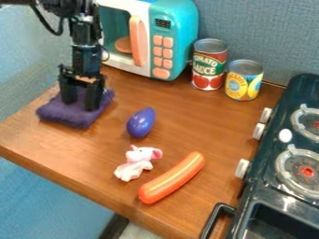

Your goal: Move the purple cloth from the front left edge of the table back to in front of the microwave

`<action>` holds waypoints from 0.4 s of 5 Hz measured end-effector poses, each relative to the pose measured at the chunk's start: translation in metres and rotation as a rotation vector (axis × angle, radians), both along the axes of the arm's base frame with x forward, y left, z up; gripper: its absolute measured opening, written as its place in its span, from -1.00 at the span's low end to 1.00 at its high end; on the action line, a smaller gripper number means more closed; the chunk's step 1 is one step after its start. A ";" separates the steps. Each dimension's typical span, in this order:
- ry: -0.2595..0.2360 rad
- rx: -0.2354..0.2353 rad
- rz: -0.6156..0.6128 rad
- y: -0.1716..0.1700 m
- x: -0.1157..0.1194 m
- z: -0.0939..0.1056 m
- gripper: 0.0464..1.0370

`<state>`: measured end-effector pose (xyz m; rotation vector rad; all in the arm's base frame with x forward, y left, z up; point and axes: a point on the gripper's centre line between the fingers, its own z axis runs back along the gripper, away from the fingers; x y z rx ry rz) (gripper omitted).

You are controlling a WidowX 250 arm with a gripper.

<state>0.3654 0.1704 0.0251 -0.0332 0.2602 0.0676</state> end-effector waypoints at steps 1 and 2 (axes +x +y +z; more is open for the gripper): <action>-0.013 -0.007 -0.009 -0.001 0.022 0.000 0.93; -0.047 -0.008 -0.007 -0.008 0.026 0.001 0.93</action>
